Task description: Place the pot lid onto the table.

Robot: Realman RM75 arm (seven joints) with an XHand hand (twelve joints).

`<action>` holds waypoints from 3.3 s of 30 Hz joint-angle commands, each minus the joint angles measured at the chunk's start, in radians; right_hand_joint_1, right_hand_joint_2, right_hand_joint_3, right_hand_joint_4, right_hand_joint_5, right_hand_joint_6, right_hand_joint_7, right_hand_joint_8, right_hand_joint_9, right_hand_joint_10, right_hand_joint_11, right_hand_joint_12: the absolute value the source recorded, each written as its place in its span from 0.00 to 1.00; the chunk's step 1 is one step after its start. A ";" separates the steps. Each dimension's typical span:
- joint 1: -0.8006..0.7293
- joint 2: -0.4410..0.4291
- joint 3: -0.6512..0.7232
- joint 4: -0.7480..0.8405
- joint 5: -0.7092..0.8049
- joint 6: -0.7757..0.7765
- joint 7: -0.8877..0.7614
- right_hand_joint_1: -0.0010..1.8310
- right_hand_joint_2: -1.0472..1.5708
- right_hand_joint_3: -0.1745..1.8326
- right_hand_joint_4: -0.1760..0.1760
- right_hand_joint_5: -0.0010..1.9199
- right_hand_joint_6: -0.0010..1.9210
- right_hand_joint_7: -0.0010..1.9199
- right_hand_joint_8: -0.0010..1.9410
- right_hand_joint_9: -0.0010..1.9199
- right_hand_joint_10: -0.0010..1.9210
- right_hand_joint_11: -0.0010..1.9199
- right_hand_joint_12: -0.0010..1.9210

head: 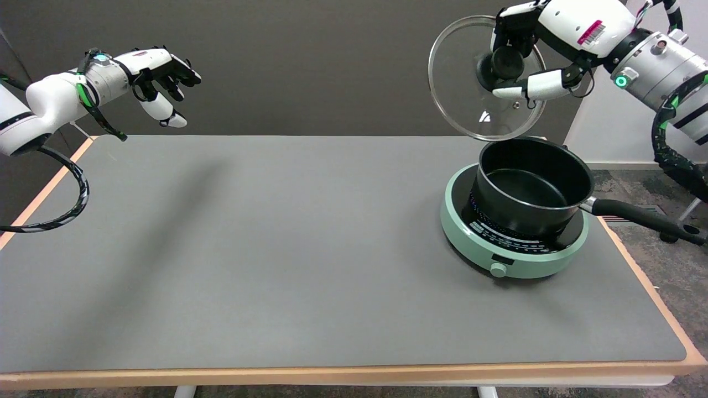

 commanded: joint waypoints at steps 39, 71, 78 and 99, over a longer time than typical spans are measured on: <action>0.841 -0.259 -0.842 -0.295 -0.148 0.076 -0.044 0.67 0.79 0.25 0.19 0.39 0.67 0.53 0.58 0.48 0.53 0.35 0.62; 0.797 -0.405 -1.085 -0.494 -0.255 0.087 -0.079 0.67 0.79 0.25 0.18 0.39 0.67 0.53 0.58 0.48 0.53 0.36 0.65; 0.760 -0.406 -1.085 -0.521 -0.254 0.088 -0.078 0.67 0.79 0.25 0.19 0.39 0.67 0.53 0.58 0.49 0.53 0.36 0.65; 0.799 -0.443 -1.212 -0.588 -0.197 0.111 -0.079 0.67 0.79 0.25 0.18 0.39 0.67 0.53 0.58 0.49 0.53 0.36 0.65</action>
